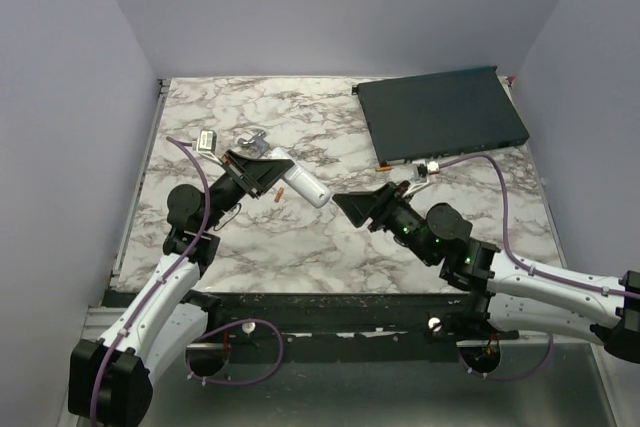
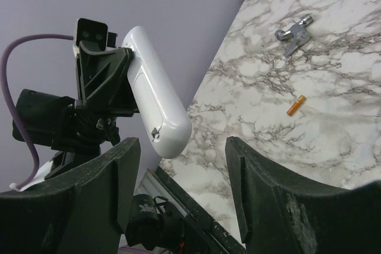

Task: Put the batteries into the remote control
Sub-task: Remove the battery cover from the remote control.

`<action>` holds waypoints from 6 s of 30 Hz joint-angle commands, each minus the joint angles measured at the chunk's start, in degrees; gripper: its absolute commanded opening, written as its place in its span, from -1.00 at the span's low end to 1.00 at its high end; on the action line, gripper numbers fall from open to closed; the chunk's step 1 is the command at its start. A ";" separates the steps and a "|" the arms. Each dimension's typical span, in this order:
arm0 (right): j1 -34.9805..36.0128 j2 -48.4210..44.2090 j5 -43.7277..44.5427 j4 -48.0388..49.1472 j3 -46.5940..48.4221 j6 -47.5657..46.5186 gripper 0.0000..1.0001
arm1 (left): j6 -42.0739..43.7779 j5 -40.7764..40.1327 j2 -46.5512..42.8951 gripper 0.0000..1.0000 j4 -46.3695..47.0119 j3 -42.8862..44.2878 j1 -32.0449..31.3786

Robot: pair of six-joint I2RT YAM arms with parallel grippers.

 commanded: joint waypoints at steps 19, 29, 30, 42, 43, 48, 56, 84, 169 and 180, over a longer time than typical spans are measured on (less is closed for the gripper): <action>-3.23 5.18 -7.75 7.12 -0.72 3.46 0.21 | -1.09 -1.02 -0.65 -1.00 1.26 0.18 0.28; -4.12 6.29 -7.91 7.34 -0.58 4.44 0.15 | -1.09 -0.76 -0.47 -1.00 1.43 0.07 0.28; -4.13 6.32 -7.98 7.30 -0.62 4.49 0.15 | -1.09 -0.76 -0.47 -1.00 1.48 0.06 0.28; -4.30 7.81 -10.46 8.18 -0.05 4.32 0.15 | -1.18 -0.89 -0.43 -1.00 1.62 -0.24 0.28; -4.33 7.96 -10.63 8.18 0.03 4.23 0.15 | -1.10 -0.93 -0.47 -1.00 1.49 -0.24 0.28; -4.36 7.67 -9.94 8.18 -0.45 4.33 0.15 | -1.18 -0.79 -0.43 -1.00 1.50 -0.14 0.28; -4.36 7.27 -7.96 8.00 -0.68 3.77 0.14 | -1.31 -0.58 -0.29 -1.00 1.83 -0.18 0.32; -4.66 9.17 -8.27 13.05 -0.69 1.16 0.20 | -1.73 -0.48 0.12 -1.00 2.40 -0.66 0.28; -4.61 2.10 -47.64 -18.00 8.28 -101.91 0.04 | 10.60 17.69 15.87 -1.00 -20.93 12.85 -3.15; -4.56 3.05 -44.93 -15.71 7.35 -103.17 0.02 | 11.13 18.54 16.48 -1.00 -20.80 13.13 -3.59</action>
